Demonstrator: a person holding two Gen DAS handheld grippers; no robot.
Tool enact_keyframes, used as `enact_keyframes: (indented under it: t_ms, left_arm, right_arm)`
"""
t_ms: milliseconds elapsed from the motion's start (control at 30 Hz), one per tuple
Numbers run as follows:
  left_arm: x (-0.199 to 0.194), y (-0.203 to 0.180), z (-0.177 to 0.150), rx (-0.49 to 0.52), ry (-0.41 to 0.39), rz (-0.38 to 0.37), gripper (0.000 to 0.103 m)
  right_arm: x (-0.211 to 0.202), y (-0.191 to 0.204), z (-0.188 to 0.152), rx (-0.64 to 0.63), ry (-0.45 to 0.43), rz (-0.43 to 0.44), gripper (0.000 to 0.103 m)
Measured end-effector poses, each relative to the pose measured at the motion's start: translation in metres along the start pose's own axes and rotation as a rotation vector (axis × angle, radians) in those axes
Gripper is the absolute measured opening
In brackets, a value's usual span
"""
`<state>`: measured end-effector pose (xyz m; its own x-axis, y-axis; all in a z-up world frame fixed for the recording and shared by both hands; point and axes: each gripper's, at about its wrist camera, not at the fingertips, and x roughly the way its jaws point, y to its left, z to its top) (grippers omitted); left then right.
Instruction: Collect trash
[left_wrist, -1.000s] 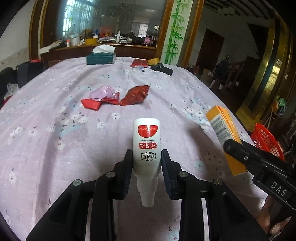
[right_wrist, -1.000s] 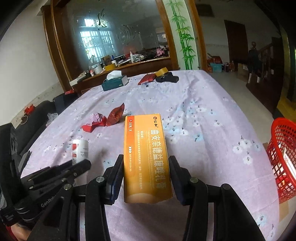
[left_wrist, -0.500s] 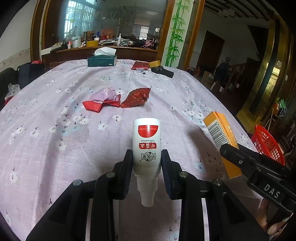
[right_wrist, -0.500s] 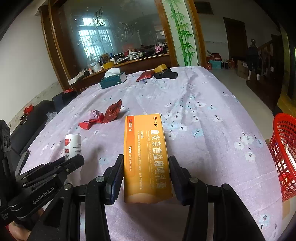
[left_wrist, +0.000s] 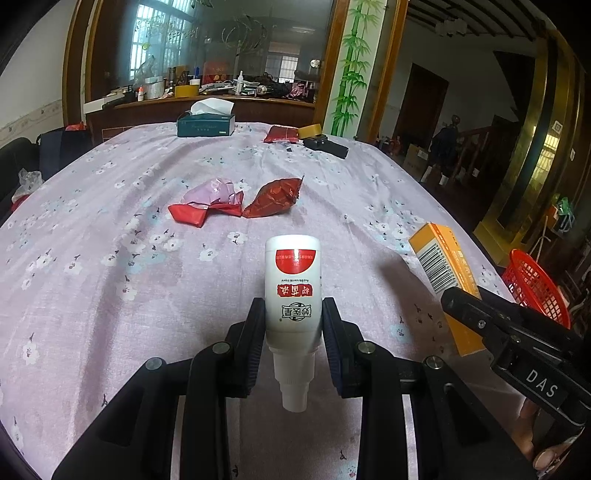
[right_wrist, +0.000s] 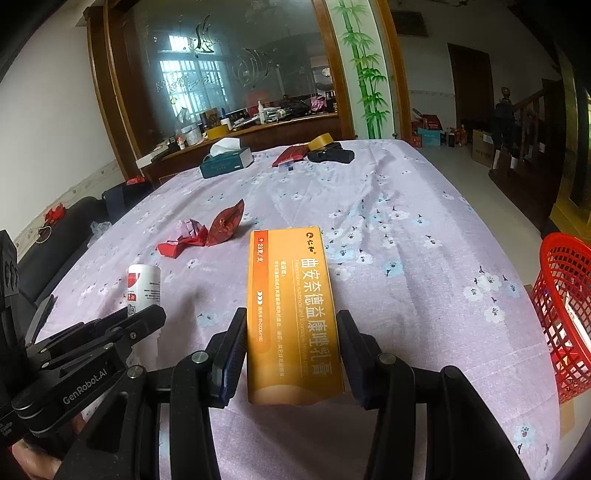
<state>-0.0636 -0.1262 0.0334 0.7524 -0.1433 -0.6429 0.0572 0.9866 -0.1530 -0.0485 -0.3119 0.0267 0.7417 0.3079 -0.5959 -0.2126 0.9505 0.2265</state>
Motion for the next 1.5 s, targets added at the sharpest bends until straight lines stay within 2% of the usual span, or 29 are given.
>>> enact_keyframes:
  t_ms: [1500]
  left_arm:
    - [-0.0001, 0.0008, -0.0005, -0.003, -0.002, 0.014, 0.029]
  right_arm:
    - [0.0034, -0.0013, 0.0008, 0.009, 0.016, -0.02, 0.051]
